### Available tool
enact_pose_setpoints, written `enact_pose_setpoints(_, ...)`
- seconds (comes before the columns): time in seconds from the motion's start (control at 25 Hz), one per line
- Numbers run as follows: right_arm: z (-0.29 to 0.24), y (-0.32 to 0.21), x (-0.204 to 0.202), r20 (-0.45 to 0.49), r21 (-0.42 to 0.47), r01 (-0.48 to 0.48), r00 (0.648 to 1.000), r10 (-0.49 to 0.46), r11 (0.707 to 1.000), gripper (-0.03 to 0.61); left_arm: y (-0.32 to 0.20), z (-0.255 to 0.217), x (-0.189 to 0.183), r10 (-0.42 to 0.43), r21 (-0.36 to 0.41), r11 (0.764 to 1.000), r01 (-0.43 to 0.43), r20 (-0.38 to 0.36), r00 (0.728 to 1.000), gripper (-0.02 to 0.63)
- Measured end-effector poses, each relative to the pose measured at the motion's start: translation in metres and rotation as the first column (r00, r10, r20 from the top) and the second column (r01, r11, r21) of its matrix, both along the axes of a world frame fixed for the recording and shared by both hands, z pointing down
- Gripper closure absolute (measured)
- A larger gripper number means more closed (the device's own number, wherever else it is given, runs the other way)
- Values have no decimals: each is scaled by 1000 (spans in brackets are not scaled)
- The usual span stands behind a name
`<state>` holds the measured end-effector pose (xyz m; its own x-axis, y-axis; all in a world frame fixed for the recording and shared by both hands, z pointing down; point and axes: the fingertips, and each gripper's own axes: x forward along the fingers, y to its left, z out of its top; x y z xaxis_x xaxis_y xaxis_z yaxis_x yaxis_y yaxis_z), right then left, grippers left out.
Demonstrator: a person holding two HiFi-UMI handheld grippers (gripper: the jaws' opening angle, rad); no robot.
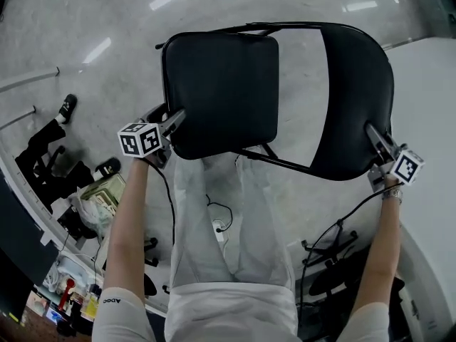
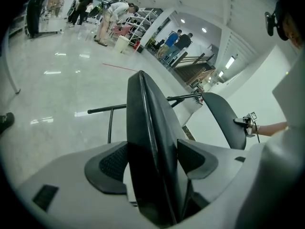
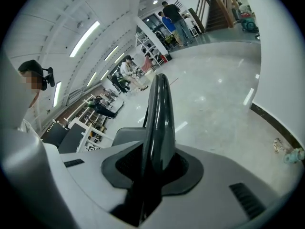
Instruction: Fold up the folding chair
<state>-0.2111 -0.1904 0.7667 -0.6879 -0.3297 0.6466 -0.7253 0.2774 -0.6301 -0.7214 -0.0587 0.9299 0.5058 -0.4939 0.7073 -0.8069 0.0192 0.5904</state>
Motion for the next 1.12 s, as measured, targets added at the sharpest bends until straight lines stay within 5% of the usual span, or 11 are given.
enact_pose_setpoints(0.32, 21, -13, 54, 27, -11, -5, 1000, 5, 1000, 474, -11, -14, 39, -2, -13, 1000, 3, 44, 999, 299)
enact_pose_setpoints(1.12, 24, -16, 64, -18, -17, -1, 1000, 1, 1000, 462, -16, -17, 47, -108, -105, 987, 119, 104, 989, 299)
